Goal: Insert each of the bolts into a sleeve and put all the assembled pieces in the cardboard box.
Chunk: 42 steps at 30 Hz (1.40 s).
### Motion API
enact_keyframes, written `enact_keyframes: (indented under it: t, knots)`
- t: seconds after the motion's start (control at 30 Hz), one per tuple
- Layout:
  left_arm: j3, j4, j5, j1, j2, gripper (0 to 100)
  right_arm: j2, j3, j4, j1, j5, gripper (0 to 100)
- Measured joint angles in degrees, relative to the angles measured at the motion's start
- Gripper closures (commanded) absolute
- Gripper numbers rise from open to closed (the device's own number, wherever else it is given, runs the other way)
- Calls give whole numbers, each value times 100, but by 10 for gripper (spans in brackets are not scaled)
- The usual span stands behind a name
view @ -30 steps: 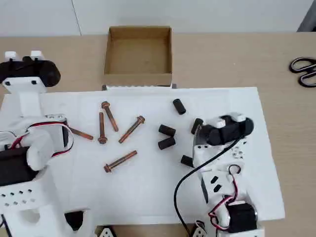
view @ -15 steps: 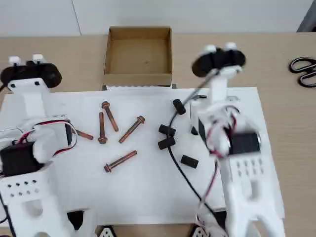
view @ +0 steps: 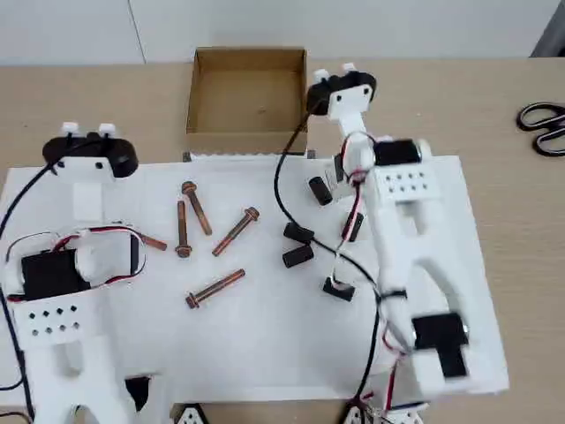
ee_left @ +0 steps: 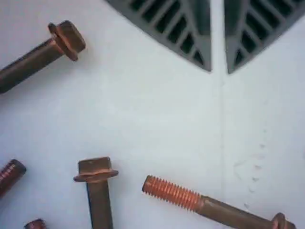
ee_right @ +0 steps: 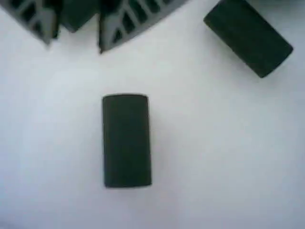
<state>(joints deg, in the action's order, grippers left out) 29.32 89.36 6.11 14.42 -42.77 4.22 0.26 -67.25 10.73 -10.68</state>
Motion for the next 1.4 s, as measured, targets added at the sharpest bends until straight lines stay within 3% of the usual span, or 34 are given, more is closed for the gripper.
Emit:
enact_keyframes:
  t: [0.27, 0.47, 0.73, 1.4]
  knots:
    - [35, -264, 114, 0, 0, 992, 1934, -2207, -1345, 0, -431, 856]
    - [35, -264, 114, 0, 0, 992, 2558, -3200, -1855, 114, -448, 857]
    - [659, -580, 114, 0, 0, 992, 2620, -3332, -1952, 651, -448, 857]
    - [747, -615, 114, 9, 9, 992, 3657, -3349, -1495, 571, -448, 859]
